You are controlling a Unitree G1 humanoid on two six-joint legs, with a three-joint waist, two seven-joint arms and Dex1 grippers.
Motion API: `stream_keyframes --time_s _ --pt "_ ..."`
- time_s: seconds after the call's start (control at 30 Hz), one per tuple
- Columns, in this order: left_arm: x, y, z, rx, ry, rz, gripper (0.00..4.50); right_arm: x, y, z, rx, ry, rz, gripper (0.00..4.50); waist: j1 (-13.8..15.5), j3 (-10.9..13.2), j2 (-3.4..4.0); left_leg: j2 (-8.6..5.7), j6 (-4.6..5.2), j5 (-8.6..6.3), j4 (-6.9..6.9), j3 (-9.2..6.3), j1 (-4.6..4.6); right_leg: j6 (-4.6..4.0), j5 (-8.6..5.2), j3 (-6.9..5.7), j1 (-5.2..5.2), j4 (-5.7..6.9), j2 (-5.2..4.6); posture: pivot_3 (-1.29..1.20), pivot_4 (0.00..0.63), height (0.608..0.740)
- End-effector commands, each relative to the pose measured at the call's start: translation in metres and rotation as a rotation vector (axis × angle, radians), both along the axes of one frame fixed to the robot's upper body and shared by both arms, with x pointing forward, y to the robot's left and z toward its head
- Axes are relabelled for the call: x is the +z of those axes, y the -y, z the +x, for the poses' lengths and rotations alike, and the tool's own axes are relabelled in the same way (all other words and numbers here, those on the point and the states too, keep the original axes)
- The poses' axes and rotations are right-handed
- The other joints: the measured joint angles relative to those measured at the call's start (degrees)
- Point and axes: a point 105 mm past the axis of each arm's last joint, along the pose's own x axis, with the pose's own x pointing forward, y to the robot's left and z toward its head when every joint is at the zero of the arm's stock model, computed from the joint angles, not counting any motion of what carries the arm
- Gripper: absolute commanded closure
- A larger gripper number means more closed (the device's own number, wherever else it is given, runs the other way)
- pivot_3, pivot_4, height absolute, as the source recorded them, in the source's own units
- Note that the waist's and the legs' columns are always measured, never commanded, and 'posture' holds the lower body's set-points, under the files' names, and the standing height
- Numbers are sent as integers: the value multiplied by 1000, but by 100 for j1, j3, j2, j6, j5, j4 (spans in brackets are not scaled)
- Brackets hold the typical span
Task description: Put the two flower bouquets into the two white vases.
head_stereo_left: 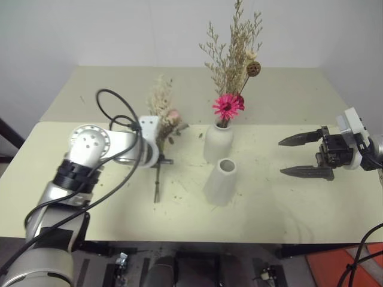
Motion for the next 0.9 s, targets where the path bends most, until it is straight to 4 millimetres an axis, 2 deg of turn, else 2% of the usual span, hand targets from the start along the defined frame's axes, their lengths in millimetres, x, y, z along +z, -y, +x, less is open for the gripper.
stream_keyframes --time_s 0.03,0.27,0.47,0.63,0.9 --pt "37 -1 -2 -68 225 -22 4370 18 -2 -7 80 74 12 0 -4 0 0 -1 0 0 0 5 -1 0 0 -1 0 -1 1 0 150 740" --pt "88 3 -14 -238 610 -79 4370 25 -4 -9 113 90 28 0 -1 0 0 2 0 0 -2 39 -3 0 0 -6 2 -10 3 0 150 740" --pt "120 18 -36 -461 806 -200 4370 26 -4 -16 138 85 26 0 -2 0 0 8 6 -3 -2 43 -5 0 0 -10 4 -12 4 0 150 740" --pt "131 32 -51 -604 855 -300 4370 17 -2 -24 165 84 -63 0 2 1 1 14 11 -6 -1 43 -5 0 0 -13 5 -13 4 0 150 740" --pt "146 62 -68 -844 871 -479 4370 15 -3 -24 174 93 -55 0 -14 1 1 21 13 -7 0 40 0 1 0 -11 9 -11 14 0 150 740"
